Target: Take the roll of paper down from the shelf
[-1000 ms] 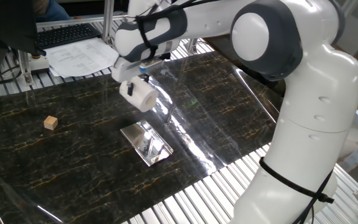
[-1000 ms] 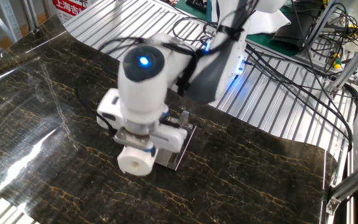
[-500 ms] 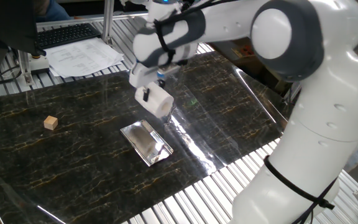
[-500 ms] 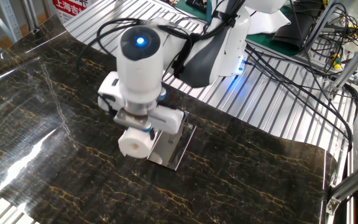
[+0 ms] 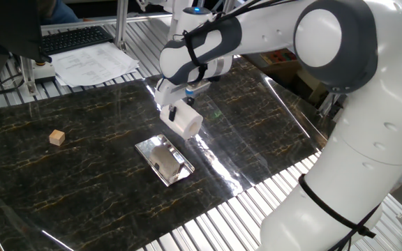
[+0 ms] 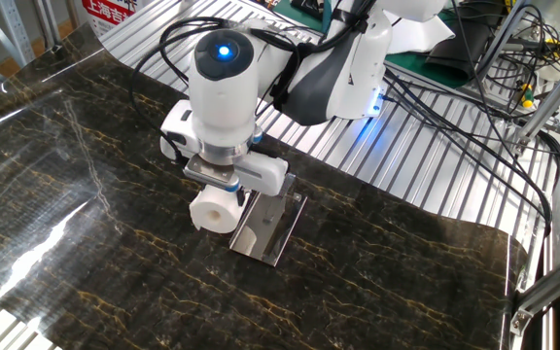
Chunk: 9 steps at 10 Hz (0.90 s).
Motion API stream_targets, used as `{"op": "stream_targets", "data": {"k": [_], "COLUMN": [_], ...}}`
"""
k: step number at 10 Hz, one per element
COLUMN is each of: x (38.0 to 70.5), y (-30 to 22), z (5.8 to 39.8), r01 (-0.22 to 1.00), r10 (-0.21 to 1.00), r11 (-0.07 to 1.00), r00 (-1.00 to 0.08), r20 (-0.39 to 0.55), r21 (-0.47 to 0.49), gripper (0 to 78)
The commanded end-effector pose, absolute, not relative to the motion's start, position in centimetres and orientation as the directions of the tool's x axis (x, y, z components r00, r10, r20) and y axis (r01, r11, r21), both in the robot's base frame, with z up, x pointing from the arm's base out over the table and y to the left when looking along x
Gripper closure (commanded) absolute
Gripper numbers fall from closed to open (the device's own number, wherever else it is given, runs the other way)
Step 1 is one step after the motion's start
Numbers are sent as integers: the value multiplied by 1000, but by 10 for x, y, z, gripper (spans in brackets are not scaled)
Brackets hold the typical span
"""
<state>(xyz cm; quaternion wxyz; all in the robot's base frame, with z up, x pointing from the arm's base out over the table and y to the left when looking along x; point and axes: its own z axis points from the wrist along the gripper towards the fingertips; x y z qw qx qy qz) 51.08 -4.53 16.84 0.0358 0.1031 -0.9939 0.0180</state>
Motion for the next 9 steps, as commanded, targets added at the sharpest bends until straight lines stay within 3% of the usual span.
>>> {"op": "stream_targets", "data": {"k": [1,9], "x": [463,451], "y": [-77,-86], "z": [146,137], "r01": [-152,-54], "r10": [-151,-52], "r11": [988,998], "r00": [-987,-997], "r20": [52,50], "r21": [-21,-26], "gripper": [761,761]}}
